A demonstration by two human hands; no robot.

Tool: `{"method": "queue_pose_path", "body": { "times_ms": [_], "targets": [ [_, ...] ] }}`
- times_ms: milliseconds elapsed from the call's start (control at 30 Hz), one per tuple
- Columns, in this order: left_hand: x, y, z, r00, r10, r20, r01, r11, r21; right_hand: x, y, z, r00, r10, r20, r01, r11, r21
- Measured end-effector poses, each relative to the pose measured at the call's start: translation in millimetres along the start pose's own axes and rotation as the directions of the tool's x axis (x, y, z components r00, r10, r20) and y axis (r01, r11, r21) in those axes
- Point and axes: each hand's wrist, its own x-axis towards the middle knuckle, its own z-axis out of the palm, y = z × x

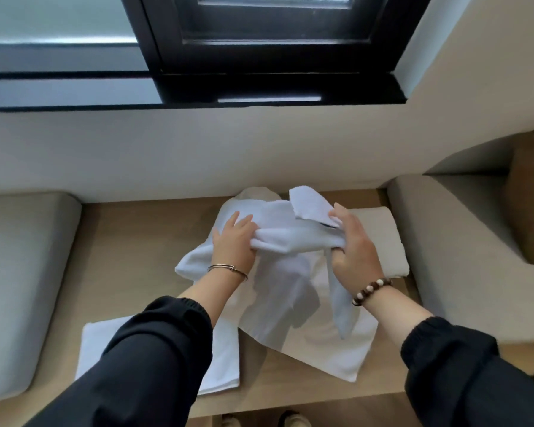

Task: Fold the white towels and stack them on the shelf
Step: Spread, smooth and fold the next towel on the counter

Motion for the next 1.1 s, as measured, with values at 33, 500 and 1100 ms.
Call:
{"method": "queue_pose_path", "body": {
  "times_ms": [33,500,1100],
  "targets": [
    [1,5,-6,0.999,-0.006,-0.048,0.002,0.996,-0.09,0,0,-2,1.0,0.018,-0.025,-0.019,0.999,-0.038],
    [2,111,-162,0.996,0.08,0.047,-0.01,0.598,-0.801,29,-84,-68,0.985,0.105,0.136,-0.142,0.945,0.296],
    [-47,243,-330,0.881,0.433,0.192,0.017,0.375,-0.927,67,-210,-187,0.977,0.052,-0.208,0.015,0.952,0.307]
  ]
}}
